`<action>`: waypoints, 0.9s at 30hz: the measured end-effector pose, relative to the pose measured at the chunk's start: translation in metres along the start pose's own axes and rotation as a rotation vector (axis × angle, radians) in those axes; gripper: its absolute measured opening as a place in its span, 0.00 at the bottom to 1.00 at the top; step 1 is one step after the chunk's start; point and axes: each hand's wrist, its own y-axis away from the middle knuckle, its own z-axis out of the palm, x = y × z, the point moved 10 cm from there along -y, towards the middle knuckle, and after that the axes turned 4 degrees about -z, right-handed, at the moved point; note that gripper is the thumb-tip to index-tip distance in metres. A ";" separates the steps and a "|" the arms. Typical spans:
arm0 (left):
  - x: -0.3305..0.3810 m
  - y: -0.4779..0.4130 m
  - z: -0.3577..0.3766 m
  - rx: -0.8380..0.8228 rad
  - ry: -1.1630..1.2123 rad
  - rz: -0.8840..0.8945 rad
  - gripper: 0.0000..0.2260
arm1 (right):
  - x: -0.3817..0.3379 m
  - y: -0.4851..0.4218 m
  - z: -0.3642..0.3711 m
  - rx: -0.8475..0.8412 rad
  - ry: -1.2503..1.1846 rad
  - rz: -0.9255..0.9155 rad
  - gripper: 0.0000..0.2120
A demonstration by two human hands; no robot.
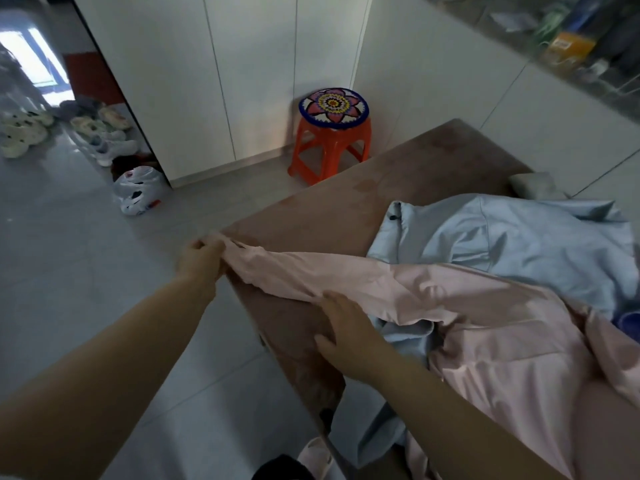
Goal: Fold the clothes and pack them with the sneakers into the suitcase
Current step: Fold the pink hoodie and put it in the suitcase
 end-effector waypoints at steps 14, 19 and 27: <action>0.039 0.352 0.255 -1.349 -0.434 0.783 0.12 | 0.126 0.196 -0.185 1.081 -1.280 0.483 0.03; -0.006 0.309 0.307 -1.112 -0.810 0.916 0.18 | 0.193 0.356 -0.193 1.333 -1.158 0.585 0.04; -0.077 0.276 0.362 -1.125 -1.203 1.110 0.22 | 0.258 0.536 -0.147 1.605 -1.063 0.981 0.02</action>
